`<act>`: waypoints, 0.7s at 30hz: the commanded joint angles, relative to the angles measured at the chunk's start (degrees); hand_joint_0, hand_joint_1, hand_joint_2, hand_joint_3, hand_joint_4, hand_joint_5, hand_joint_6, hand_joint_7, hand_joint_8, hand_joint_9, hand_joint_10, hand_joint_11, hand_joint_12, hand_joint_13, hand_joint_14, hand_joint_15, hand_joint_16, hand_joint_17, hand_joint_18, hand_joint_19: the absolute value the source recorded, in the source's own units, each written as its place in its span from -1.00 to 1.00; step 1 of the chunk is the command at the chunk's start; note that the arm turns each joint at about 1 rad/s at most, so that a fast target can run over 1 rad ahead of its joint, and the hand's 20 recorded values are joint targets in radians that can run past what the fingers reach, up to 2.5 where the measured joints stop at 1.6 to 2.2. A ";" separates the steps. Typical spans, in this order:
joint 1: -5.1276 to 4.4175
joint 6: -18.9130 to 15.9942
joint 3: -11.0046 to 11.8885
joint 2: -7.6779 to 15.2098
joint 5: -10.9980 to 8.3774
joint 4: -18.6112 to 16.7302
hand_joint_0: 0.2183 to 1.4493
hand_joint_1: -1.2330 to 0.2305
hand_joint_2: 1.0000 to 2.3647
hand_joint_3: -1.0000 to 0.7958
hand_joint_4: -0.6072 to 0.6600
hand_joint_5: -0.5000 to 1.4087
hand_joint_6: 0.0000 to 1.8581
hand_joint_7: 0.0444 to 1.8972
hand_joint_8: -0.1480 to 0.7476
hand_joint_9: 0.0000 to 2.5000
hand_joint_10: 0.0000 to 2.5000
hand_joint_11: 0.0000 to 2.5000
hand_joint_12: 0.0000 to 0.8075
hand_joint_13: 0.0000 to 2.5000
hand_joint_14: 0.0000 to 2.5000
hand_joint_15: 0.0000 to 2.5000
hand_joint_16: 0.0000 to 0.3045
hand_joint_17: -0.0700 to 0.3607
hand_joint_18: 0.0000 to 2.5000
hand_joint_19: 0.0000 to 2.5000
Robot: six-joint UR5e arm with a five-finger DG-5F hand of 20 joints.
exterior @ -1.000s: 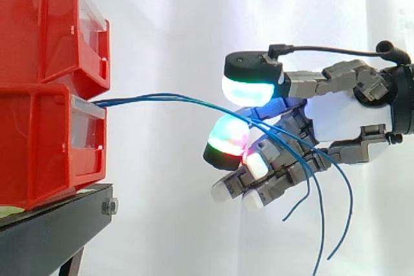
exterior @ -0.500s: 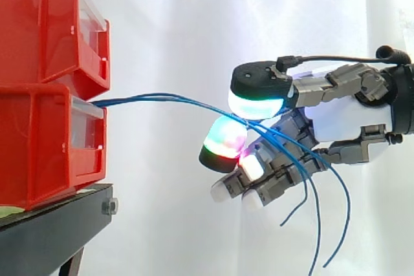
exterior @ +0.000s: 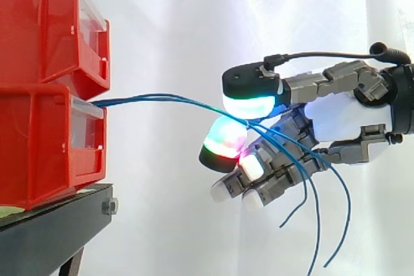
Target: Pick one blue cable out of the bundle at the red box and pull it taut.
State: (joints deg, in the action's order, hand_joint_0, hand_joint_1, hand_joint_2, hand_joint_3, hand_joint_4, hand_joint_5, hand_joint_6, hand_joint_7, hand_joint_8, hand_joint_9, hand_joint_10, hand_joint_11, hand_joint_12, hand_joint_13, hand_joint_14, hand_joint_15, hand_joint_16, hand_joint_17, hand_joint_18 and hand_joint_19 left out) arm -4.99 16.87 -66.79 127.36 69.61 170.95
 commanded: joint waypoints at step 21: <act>-0.20 0.00 0.00 -0.01 -0.09 0.00 -0.41 -0.40 -0.97 -0.10 0.30 -0.59 -0.13 0.06 0.04 -0.25 -0.99 -0.48 -0.14 -0.65 -0.99 -0.86 -0.68 -0.16 -0.58 -0.76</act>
State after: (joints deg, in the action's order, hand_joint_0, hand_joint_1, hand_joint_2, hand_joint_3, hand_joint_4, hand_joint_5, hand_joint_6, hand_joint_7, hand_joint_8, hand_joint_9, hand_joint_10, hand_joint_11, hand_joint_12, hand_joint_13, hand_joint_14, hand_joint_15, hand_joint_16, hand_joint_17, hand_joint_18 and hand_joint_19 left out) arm -5.13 16.88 -66.80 127.35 69.52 170.97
